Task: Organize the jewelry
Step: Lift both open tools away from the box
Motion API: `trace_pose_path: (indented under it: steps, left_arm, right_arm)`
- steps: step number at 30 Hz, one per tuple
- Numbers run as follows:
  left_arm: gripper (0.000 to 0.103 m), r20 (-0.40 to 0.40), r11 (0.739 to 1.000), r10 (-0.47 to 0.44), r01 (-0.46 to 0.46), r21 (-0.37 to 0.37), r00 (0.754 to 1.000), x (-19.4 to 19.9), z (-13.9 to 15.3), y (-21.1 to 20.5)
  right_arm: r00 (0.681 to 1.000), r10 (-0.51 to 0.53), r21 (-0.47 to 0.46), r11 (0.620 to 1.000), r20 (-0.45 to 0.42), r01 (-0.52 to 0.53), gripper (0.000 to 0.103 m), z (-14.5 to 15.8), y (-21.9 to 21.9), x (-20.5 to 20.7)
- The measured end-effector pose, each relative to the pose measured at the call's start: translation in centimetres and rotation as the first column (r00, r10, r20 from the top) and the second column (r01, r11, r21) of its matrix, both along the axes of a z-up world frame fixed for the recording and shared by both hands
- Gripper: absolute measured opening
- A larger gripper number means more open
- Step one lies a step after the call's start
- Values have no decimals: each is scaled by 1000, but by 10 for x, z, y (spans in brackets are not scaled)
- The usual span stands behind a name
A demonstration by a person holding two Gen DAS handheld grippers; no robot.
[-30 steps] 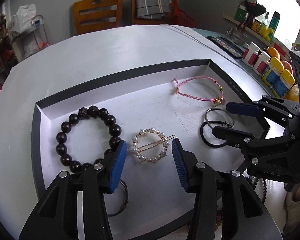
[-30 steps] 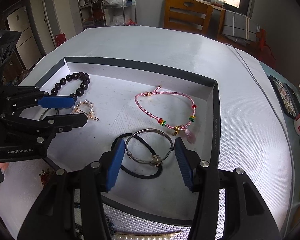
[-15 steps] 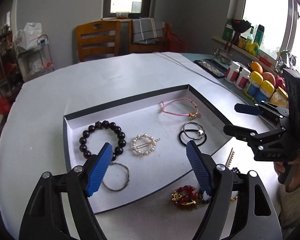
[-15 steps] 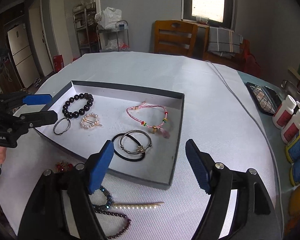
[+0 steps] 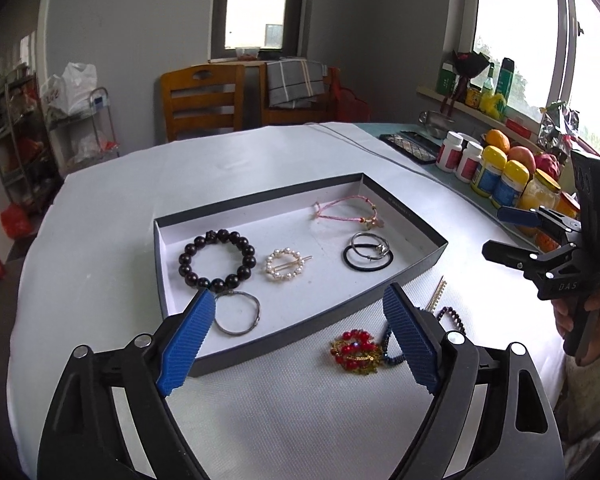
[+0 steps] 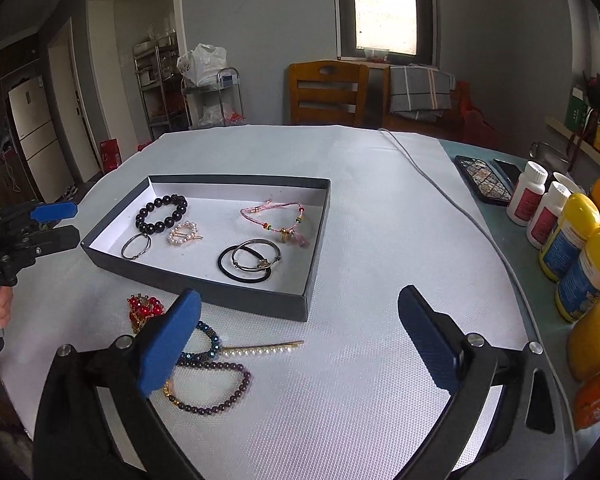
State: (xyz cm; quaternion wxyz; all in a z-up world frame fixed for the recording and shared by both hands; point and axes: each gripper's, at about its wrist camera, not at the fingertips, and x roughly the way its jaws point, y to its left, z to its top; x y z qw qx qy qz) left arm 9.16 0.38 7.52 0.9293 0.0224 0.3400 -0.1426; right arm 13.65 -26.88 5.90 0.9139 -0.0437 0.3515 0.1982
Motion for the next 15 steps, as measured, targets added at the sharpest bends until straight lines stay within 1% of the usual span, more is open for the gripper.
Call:
trace_pose_path:
  steps: [2, 4, 15]
  left_arm:
    - [92, 20, 1000, 6, -7, 25, 1000, -8, -1, -1]
    - [93, 24, 999, 5, -6, 41, 1000, -14, -4, -2]
    - [94, -24, 997, 10, -8, 83, 1000, -30, -37, -9]
  right_arm:
    - [1000, -6, -1, 1000, 7, 6, 97, -1, -1, -5]
    - [1000, -6, -1, 1000, 7, 6, 97, -3, -1, -10]
    - [999, 44, -32, 998, -26, -45, 97, -18, 7, -35]
